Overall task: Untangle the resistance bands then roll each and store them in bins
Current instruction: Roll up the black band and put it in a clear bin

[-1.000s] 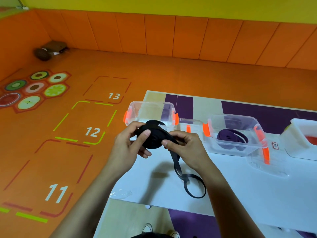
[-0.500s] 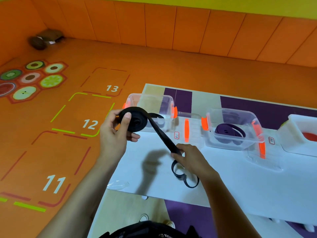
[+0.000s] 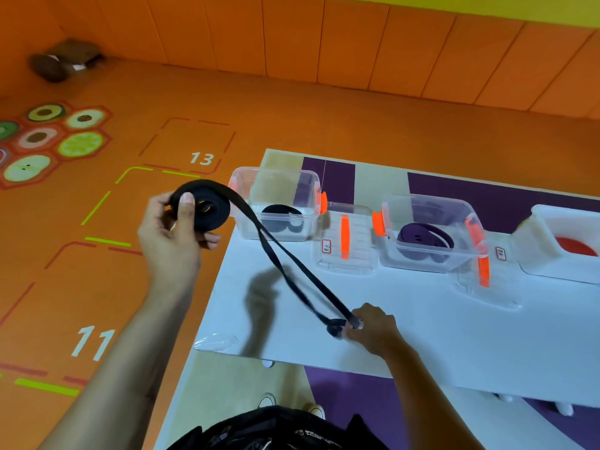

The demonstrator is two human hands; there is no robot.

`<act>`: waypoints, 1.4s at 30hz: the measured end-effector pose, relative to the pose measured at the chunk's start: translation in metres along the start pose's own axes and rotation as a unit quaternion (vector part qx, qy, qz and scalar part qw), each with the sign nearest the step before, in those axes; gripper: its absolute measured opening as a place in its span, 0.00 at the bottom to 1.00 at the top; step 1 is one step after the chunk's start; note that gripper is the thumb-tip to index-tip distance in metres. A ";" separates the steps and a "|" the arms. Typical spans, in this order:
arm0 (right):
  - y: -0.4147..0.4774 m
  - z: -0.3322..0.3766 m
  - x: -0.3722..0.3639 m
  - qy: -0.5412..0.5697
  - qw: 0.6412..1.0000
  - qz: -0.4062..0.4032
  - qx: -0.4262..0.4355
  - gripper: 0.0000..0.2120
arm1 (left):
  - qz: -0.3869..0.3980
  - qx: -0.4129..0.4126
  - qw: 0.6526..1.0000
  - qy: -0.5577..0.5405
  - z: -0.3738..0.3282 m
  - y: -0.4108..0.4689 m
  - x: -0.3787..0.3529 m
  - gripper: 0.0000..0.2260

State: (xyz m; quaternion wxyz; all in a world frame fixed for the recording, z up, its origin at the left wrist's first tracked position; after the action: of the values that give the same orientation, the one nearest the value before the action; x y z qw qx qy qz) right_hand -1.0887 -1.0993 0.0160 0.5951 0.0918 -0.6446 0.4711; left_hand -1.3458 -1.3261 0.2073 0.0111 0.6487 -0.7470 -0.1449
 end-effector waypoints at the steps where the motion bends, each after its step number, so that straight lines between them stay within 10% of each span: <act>1: -0.003 0.001 -0.004 0.011 1.000 0.017 0.009 0.06 | -0.005 0.003 1.000 -0.002 0.002 0.000 0.001 0.07; 13: -0.014 -0.029 -0.032 0.170 0.964 -0.132 -0.158 0.06 | 0.010 0.014 1.000 -0.004 0.003 0.000 0.003 0.08; 18: -0.009 -0.032 -0.040 0.100 0.976 0.020 -0.192 0.12 | 0.128 0.025 0.991 0.006 -0.006 -0.012 -0.010 0.04; 22: 0.016 -0.032 -0.037 0.044 0.976 0.155 -0.143 0.37 | 0.224 0.025 0.974 0.028 -0.017 -0.016 -0.019 0.04; 26: 0.018 0.015 0.052 0.146 0.985 -0.088 -0.023 0.20 | 0.283 0.030 0.958 0.039 -0.021 -0.024 -0.026 0.04; 30: -0.025 0.089 0.142 0.358 0.879 -0.295 0.113 0.09 | 0.318 0.050 0.946 0.034 -0.021 -0.033 -0.030 0.04; 35: -0.064 0.137 0.172 0.431 0.827 -0.250 0.260 0.09 | 0.331 0.068 0.940 0.037 -0.020 -0.033 -0.032 0.05; 42: -0.058 0.134 0.164 0.442 0.832 -0.224 0.250 0.08 | 0.346 0.096 0.932 0.041 -0.018 -0.034 -0.027 0.04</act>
State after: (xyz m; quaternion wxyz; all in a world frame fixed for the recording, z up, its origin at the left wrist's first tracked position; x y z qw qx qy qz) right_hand -1.1852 -1.1540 0.2055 0.8626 0.1610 -0.1347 0.4602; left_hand -1.3052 -1.3073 0.2212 0.0286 0.3535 -0.9344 -0.0327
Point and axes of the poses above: each hand's wrist, its own y-axis towards the middle knuckle, its own x-axis out of the back of the hand, z = x × y, the point moved 2 cm from there along y, towards the middle knuckle, and after that the axes turned 11 degrees about -y, right-handed, at the moved point
